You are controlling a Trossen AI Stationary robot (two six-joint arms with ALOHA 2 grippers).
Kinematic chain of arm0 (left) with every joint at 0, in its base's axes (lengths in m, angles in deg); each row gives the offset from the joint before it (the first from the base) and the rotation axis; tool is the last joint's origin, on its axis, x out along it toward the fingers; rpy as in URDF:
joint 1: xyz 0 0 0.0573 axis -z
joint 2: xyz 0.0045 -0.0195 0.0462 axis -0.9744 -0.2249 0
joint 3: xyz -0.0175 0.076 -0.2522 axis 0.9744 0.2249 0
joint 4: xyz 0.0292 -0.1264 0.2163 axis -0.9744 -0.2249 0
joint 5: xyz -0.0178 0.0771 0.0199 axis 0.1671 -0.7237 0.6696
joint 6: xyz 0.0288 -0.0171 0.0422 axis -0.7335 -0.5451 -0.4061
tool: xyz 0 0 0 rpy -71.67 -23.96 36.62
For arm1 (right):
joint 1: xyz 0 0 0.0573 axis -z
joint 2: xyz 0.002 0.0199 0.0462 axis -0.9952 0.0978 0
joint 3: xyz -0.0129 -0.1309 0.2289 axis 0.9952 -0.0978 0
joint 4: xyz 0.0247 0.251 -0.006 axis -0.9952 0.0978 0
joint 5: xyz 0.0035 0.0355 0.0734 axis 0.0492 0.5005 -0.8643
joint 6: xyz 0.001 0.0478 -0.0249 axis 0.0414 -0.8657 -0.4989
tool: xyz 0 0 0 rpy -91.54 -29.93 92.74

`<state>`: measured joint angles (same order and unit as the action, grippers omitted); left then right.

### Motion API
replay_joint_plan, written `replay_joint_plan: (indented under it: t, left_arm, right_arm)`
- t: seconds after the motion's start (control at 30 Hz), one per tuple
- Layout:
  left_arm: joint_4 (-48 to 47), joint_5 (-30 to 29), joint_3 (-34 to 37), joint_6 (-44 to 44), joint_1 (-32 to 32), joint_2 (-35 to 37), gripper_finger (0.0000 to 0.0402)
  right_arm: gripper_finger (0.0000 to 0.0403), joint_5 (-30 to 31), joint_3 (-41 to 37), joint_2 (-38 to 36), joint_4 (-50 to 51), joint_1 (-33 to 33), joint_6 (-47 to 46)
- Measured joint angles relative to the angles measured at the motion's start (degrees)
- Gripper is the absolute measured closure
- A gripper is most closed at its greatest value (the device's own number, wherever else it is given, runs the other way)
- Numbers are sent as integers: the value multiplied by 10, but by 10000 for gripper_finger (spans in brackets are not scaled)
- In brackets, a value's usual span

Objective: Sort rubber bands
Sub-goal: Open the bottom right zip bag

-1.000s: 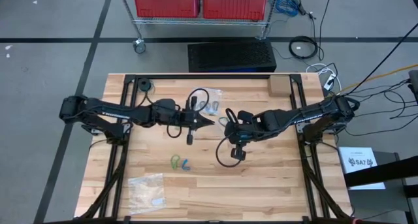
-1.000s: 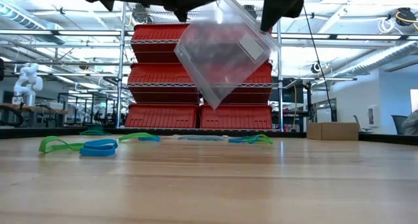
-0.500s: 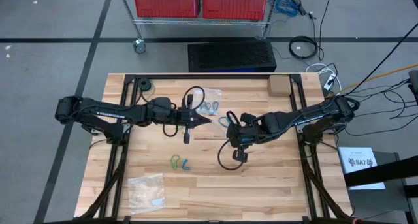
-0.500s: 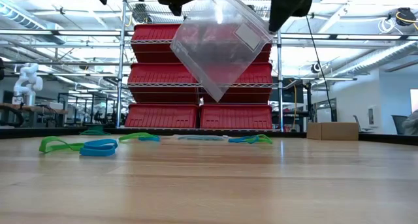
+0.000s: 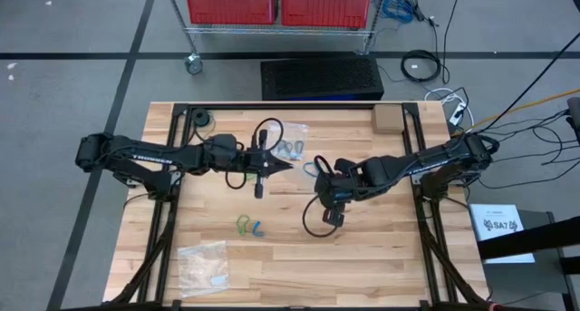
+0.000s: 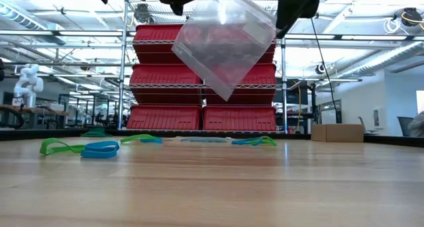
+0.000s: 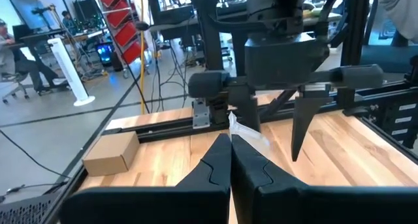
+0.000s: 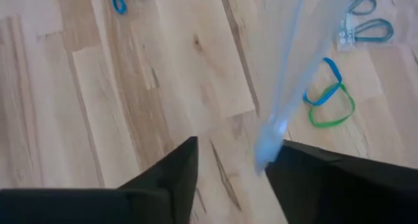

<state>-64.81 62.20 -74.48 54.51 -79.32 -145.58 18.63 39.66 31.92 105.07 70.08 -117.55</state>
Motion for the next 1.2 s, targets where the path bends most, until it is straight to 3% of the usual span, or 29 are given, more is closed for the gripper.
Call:
replay_joint_plan:
  t: [0.17,0.67,0.8,1.0,1.1,1.2]
  left_arm:
    - [-2,0,0,0,0,0,401]
    - [-22,0,16,1,1,-1,402]
    - [-29,0,16,2,1,-1,402]
    - [-60,-12,16,4,1,-7,402]
    - [-68,-13,17,6,1,-13,402]
    - [-77,-13,17,11,1,-14,402]
  right_arm:
    - [220,1,0,-2,2,5,13]
    - [228,25,1,-90,49,37,63]
    - [261,54,-30,-91,2,30,101]
    - [384,100,-136,-90,-183,19,166]
    - [391,169,-175,-90,-273,11,170]
    - [397,186,-194,-90,-347,10,182]
